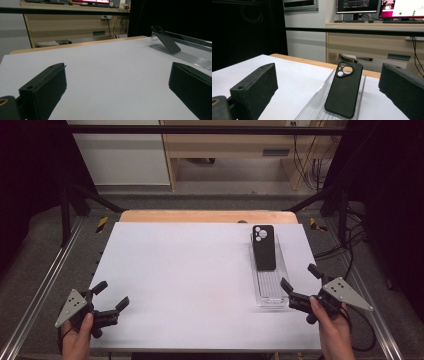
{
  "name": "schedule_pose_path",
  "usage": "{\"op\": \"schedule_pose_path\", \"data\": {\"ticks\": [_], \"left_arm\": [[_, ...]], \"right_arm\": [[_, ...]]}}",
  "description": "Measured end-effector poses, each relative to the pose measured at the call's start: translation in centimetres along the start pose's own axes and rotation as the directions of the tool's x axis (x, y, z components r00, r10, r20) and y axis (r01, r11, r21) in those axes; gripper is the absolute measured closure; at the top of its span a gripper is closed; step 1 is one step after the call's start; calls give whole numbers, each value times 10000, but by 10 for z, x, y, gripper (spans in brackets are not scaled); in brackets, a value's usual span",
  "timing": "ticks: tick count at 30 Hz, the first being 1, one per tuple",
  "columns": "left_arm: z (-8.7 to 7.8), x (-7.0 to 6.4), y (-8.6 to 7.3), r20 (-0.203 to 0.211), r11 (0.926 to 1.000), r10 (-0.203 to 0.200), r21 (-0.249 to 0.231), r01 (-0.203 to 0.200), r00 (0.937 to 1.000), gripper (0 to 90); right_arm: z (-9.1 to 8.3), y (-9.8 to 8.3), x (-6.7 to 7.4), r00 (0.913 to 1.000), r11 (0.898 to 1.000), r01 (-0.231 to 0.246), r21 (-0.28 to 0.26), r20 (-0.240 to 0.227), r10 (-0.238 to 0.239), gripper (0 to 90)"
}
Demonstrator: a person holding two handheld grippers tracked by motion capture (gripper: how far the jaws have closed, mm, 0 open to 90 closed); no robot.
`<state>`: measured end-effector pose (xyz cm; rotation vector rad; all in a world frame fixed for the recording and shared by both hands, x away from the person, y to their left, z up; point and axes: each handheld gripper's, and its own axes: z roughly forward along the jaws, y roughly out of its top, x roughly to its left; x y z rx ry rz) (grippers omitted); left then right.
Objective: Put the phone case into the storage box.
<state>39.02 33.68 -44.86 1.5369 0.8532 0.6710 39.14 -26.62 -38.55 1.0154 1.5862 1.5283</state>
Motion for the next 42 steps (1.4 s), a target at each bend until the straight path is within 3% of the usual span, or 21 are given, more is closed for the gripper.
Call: {"op": "schedule_pose_path", "data": {"ticks": [30, 42], "left_arm": [[1, -3, 0, 284, 9998, 173, 25, -174, 9994, 16], [1, -3, 0, 302, 9998, 193, 30, -194, 9994, 16]], "right_arm": [[5, -13, 10, 9995, 9998, -78, 161, -305, 83, 25], [3, -22, 11, 9994, 9996, 116, 241, -339, -108, 27]]}}
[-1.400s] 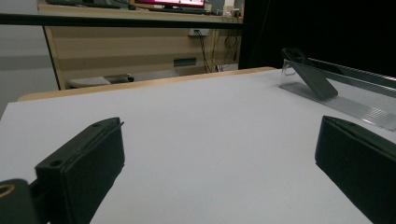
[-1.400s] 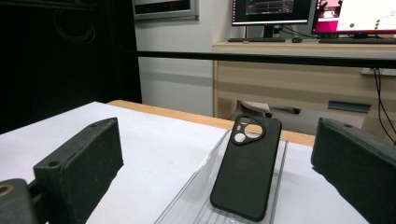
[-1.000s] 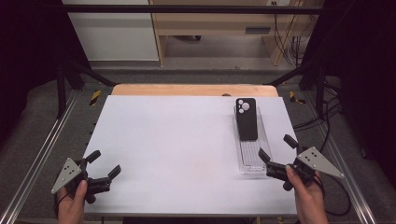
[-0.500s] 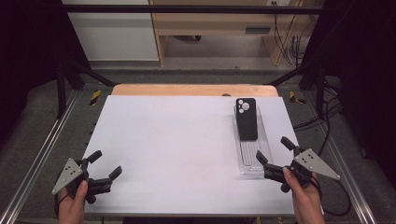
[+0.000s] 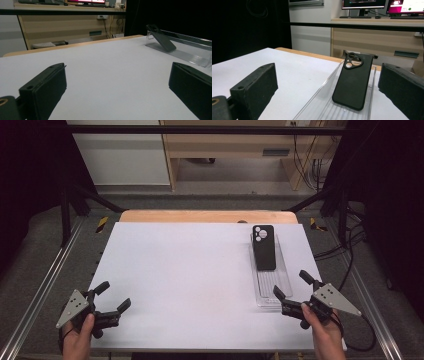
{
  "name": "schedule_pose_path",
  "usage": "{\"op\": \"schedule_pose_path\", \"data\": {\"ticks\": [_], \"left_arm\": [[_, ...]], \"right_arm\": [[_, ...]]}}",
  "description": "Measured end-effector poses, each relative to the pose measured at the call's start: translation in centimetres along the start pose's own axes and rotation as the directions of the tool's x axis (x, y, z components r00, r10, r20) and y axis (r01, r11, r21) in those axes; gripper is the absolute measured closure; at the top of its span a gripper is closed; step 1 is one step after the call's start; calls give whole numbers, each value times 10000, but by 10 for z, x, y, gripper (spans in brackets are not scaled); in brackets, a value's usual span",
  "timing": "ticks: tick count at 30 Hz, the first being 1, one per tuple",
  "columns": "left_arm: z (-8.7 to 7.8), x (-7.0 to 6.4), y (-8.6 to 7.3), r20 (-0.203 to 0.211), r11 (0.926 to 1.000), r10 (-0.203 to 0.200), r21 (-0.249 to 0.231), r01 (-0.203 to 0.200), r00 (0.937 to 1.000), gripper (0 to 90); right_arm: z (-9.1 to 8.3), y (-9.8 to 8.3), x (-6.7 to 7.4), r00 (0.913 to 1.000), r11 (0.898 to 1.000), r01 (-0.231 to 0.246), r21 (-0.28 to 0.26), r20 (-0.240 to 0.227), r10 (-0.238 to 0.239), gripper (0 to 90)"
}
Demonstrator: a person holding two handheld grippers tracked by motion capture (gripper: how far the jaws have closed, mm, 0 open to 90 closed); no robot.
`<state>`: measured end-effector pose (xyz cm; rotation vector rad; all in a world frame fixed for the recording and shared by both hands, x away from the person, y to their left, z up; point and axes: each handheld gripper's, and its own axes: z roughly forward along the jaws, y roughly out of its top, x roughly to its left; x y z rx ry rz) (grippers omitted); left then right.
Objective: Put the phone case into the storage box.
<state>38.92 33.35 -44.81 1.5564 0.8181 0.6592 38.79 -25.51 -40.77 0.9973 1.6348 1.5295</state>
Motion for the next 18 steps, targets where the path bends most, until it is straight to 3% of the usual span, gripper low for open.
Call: {"op": "schedule_pose_path", "data": {"ticks": [18], "left_arm": [[0, 0, 0, 15, 10000, 4, 1, -4, 10000, 16]], "right_arm": [[1, -15, 2, 9997, 9999, 131, -22, -182, -132, 30]]}}
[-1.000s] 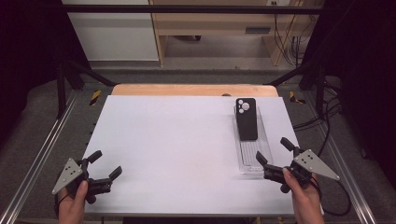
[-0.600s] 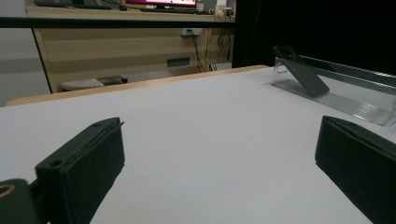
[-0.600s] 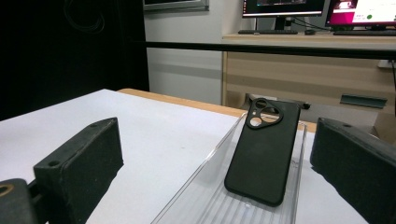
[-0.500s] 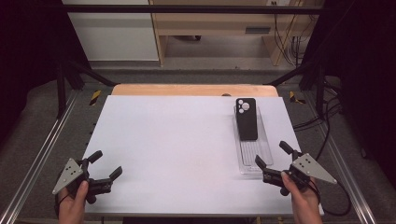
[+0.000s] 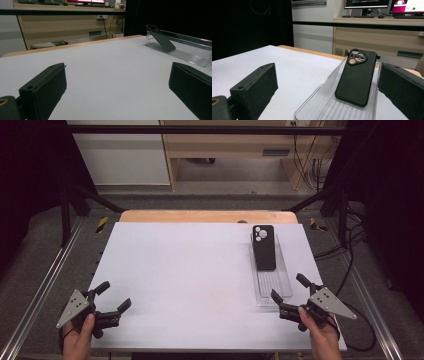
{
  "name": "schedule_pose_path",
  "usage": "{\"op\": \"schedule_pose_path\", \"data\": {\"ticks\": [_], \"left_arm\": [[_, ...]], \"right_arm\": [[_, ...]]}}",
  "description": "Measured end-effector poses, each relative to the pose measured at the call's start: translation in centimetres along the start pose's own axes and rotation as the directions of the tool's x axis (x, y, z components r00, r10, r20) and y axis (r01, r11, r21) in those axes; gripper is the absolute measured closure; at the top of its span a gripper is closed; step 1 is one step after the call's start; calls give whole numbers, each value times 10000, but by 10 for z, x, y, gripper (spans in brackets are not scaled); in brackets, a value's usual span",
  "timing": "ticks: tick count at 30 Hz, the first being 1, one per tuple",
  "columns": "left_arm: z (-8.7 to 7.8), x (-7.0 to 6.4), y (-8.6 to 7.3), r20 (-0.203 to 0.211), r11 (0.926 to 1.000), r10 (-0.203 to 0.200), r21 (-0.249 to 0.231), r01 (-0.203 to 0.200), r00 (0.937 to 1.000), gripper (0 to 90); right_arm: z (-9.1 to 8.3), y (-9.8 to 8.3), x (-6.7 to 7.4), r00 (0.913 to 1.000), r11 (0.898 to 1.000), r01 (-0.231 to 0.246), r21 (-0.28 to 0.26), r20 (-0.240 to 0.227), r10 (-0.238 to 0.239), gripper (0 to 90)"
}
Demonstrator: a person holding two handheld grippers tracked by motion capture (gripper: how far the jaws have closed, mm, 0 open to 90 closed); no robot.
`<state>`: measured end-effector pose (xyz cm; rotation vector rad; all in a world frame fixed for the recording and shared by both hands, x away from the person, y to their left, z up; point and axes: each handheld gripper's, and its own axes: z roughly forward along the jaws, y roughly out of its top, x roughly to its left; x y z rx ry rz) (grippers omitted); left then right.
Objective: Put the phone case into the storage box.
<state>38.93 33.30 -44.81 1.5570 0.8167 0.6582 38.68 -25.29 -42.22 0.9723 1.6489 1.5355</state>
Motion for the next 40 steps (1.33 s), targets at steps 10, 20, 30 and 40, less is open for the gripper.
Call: {"op": "schedule_pose_path", "data": {"ticks": [10, 20, 30, 40], "left_arm": [[0, 0, 0, -3, 10000, 0, 8, 0, 10000, 16], [1, 0, 0, 30, 10000, 10, 24, -10, 10000, 16], [2, -1, 0, 43, 10000, 24, 61, -24, 10000, 16], [4, -2, -1, 135, 9999, 59, 98, -60, 9999, 16]], "right_arm": [[4, -7, 2, 9999, 10000, -30, 69, -119, 30, 30], [9, -13, 4, 9998, 9998, -1, 179, -222, 5, 30], [26, -19, 7, 9998, 9995, -15, 301, -205, 21, 34], [23, -26, 7, 9999, 9987, 4, 500, -139, 3, 30]]}}
